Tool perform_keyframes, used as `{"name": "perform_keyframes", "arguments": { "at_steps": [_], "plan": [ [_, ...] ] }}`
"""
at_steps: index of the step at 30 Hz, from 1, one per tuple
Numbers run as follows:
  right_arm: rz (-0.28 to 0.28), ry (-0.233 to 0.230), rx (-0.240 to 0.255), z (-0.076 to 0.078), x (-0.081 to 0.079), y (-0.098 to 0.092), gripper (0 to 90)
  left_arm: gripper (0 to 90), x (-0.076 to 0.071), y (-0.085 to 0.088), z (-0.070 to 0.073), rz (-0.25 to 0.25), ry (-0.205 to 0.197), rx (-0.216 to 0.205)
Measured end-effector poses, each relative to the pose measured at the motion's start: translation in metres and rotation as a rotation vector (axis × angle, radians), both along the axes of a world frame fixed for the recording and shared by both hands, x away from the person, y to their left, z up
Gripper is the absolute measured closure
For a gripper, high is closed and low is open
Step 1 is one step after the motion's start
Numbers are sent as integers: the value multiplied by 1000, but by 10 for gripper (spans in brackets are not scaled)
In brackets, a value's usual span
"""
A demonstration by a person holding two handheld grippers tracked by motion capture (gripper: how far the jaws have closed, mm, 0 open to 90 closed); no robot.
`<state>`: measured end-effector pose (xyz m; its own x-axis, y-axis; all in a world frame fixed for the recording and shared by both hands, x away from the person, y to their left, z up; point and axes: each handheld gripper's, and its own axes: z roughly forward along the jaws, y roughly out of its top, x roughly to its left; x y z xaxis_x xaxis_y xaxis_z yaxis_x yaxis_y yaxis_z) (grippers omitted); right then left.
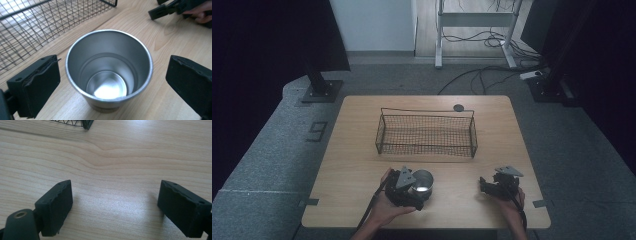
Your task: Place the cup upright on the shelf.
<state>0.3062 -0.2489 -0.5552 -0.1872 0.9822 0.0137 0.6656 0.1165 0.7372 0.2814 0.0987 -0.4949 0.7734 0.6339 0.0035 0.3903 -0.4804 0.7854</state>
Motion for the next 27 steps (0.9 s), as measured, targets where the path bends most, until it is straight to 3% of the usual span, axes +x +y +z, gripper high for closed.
{"name": "perform_keyframes", "arguments": {
  "at_steps": [3,7,12,27],
  "plan": [
    [0,0,0,0,0,0,125,19,4,-4,-6,4,5,9],
    [0,0,0,0,0,0,125,139,6,-8,-11,8,-13,33],
    [-1,0,0,0,0,0,125,145,5,-9,-8,-4,-36,46],
    [-2,-1,0,0,0,0,124,148,18,9,31,-20,-42,-45]
  ]
}}
